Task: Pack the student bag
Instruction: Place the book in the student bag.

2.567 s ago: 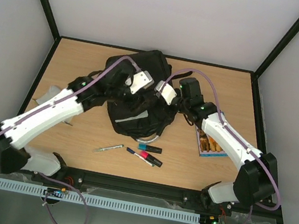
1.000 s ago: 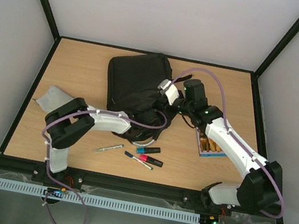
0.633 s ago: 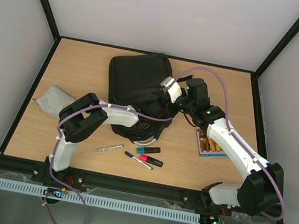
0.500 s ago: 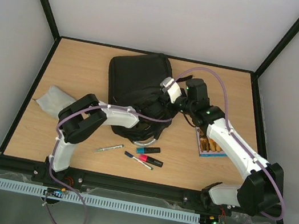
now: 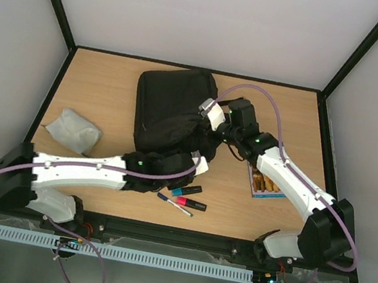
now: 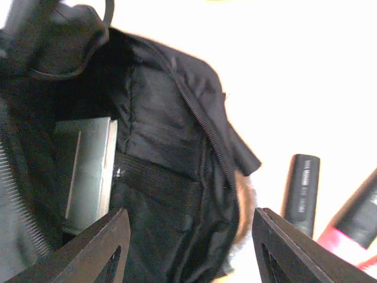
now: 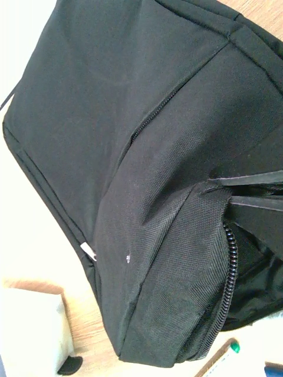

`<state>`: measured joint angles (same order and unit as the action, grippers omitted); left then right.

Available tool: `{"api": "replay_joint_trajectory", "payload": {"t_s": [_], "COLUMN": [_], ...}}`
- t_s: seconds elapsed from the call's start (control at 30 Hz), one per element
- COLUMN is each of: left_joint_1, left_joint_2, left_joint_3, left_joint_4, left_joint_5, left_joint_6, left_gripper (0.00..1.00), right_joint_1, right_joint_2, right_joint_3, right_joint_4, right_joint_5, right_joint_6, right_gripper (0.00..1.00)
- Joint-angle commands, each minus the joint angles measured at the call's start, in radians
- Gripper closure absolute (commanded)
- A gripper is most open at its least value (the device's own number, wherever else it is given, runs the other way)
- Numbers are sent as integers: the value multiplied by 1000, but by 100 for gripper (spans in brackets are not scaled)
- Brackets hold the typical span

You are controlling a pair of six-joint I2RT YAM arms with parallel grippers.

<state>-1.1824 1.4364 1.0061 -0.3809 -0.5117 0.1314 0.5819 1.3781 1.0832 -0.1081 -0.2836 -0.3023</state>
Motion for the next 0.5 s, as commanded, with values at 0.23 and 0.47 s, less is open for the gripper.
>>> {"api": "replay_joint_trajectory", "payload": {"t_s": [0.23, 0.47], "left_joint_1": [129, 373], "left_joint_2": [-295, -245], "left_joint_3": [-17, -24], "left_joint_4": [-143, -56], "left_joint_5": [86, 368], "left_joint_6": [-187, -97], "left_gripper": [20, 11], "right_joint_1": [-4, -4], "right_joint_2": [39, 42], "right_joint_3": [15, -1], "right_joint_4": [0, 10], "right_joint_5": [63, 79], "right_joint_6": [17, 10], "right_gripper": [99, 99]}}
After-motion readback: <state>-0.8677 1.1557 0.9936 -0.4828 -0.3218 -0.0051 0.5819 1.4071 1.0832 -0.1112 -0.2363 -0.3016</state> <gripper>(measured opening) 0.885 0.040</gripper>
